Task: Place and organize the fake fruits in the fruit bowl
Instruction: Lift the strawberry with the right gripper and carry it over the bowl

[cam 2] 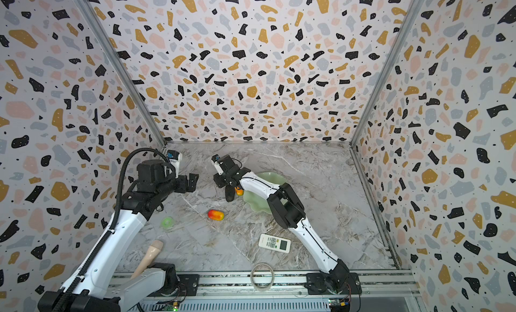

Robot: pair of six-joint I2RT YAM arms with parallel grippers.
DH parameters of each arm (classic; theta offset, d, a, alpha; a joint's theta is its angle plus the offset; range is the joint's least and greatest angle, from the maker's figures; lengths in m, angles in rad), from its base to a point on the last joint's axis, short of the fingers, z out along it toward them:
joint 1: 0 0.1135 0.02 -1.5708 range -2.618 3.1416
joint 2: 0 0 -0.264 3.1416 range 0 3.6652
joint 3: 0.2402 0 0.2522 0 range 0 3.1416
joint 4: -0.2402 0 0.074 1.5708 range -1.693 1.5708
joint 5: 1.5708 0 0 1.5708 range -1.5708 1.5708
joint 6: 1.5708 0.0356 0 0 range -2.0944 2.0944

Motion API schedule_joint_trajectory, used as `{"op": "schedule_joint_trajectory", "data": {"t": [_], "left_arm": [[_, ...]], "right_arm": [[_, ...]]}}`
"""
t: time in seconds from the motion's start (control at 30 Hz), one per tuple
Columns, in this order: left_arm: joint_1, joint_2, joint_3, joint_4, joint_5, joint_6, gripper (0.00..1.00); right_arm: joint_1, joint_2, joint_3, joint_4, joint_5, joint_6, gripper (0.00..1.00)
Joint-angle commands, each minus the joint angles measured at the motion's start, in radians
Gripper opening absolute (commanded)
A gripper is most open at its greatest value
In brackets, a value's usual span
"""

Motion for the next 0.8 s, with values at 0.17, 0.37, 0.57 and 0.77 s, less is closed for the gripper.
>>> {"op": "schedule_joint_trajectory", "data": {"t": [0.17,0.37,0.57,0.77], "left_arm": [[0.005,-0.015,-0.010,0.031,0.002,0.011,1.00],[0.005,-0.014,-0.010,0.032,-0.001,0.011,1.00],[0.005,-0.014,-0.008,0.031,0.000,0.011,1.00],[0.005,-0.008,-0.007,0.031,0.004,0.011,1.00]], "right_arm": [[0.007,-0.213,-0.093,0.000,-0.010,-0.035,0.10],[0.000,-0.370,-0.231,0.029,0.008,-0.073,0.09],[-0.029,-0.578,-0.490,0.048,0.074,-0.099,0.09],[-0.076,-0.750,-0.755,0.089,0.122,-0.100,0.09]]}}
